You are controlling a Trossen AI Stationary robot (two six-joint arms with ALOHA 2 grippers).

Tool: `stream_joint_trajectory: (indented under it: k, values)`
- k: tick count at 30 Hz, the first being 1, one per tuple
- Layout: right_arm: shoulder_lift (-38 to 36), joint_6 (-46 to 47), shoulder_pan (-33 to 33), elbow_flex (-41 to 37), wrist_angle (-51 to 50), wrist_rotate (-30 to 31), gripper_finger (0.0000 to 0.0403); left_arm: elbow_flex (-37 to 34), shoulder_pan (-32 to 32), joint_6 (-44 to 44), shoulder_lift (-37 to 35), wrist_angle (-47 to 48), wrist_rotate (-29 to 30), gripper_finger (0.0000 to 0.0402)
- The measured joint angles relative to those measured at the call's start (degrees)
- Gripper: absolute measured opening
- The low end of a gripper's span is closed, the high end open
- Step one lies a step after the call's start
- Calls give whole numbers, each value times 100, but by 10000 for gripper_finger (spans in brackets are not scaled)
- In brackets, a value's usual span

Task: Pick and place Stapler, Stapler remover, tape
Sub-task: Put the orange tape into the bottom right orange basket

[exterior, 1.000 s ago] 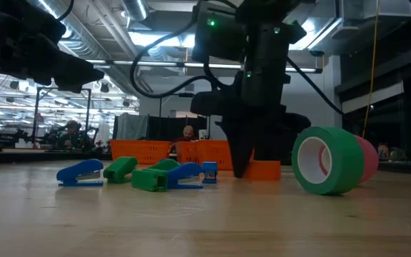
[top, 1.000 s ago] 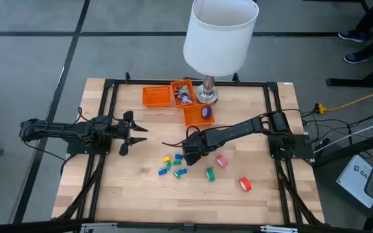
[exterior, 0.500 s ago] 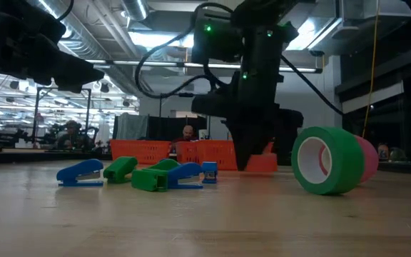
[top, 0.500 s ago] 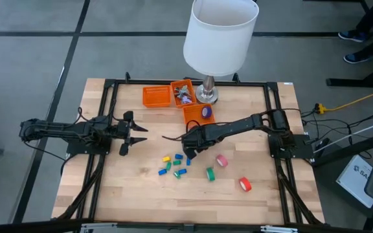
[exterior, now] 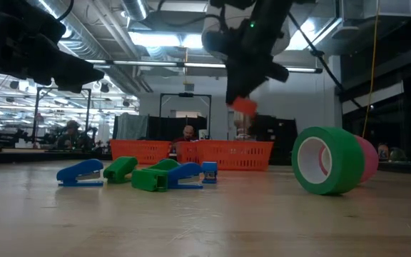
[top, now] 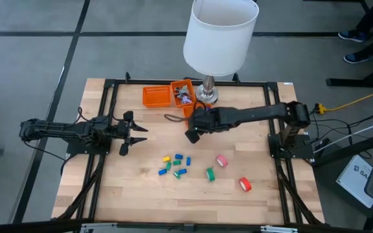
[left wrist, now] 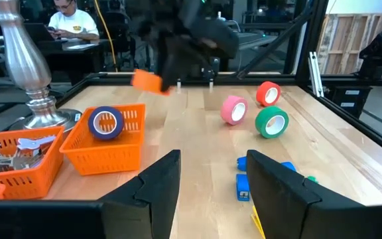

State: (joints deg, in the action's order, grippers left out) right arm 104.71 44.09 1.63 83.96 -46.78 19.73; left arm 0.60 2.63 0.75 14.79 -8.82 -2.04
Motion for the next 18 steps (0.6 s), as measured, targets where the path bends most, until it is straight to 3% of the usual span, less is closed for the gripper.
stream_joint_trajectory:
  k: [3,9,15,18]
  values:
    - [-84,-269,-199,0,84,135,41,0,0,0,0,0,0,169]
    - [113,-733,-655,-10,316,-89,42,0,0,0,0,0,2,169]
    - [430,-1210,-1015,-13,817,-809,95,0,0,0,0,-1,1,169]
    - [628,-1427,-1084,-13,949,-951,103,0,0,0,0,0,2,169]
